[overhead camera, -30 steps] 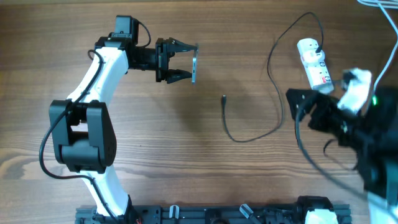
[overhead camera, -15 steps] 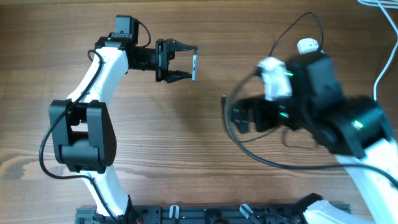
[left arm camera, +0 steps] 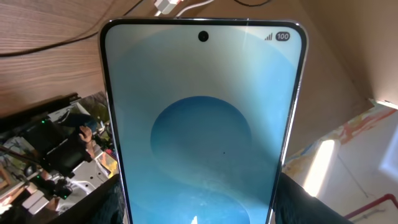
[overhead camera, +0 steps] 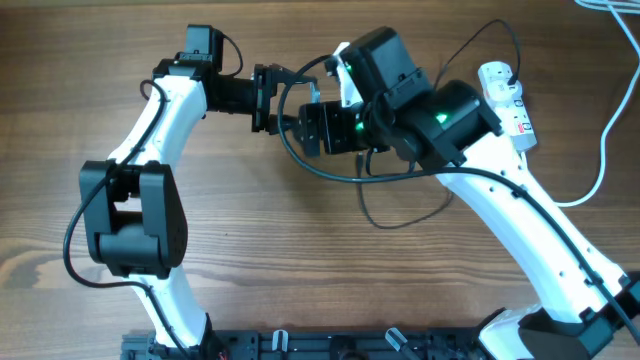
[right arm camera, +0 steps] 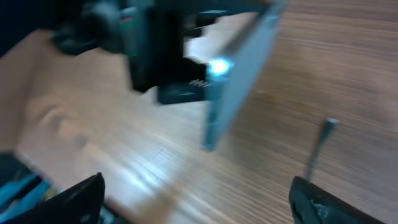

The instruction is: Plug charger to phone and switch on socket

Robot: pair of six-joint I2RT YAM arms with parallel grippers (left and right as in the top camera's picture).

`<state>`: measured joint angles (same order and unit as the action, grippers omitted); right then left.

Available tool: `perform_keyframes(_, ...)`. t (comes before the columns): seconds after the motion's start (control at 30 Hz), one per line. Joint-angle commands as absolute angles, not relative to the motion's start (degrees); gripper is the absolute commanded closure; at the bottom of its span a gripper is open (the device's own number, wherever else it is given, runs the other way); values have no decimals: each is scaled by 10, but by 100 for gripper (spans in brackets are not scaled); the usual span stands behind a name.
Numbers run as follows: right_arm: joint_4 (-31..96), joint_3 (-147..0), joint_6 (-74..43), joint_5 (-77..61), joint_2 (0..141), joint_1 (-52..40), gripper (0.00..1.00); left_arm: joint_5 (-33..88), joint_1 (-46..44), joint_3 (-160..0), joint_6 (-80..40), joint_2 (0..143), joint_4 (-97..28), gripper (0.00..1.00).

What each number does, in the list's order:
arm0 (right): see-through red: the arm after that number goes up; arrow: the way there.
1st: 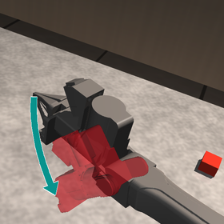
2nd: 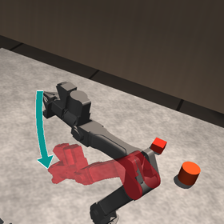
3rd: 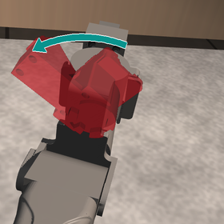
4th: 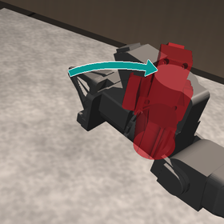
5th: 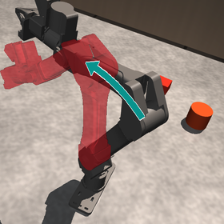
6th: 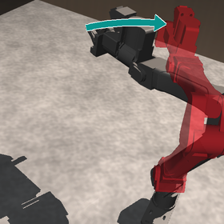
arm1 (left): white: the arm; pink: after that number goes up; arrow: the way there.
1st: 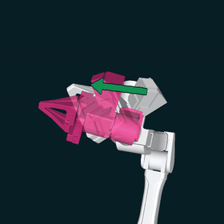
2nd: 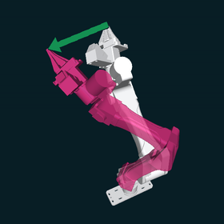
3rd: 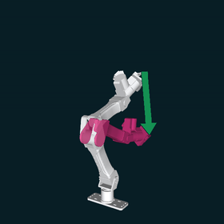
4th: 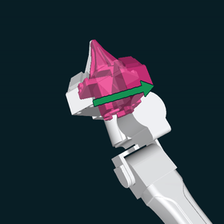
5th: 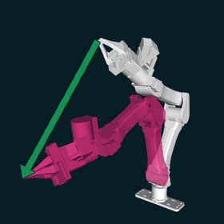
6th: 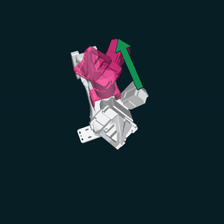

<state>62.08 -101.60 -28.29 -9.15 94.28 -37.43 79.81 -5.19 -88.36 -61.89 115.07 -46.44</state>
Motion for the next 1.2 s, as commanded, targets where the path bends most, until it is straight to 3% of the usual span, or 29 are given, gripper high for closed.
perform_keyframes(0.0, 628, -1029, -350, 29, 971, -397, 7, 808, -57, -895, -622, 1136, -464, 39)
perform_keyframes(0.23, 569, -1029, -392, 147, 990, -461, 9, 796, -61, -895, -630, 1136, -464, 39)
perform_keyframes(0.3, 565, -1029, -410, 193, 992, -474, 15, 796, -61, -895, -635, 1136, -464, 38)
perform_keyframes(0.5, 563, -1027, -426, 244, 1016, -477, 15, 796, -63, -895, -635, 1136, -464, 39)
perform_keyframes(0.97, 525, -1027, -390, 265, 1038, -477, 46, 796, -63, -895, -634, 1136, -464, 38)
perform_keyframes(1.17, 521, -1027, -390, 266, 1044, -472, 54, 797, -63, -895, -634, 1136, -464, 38)
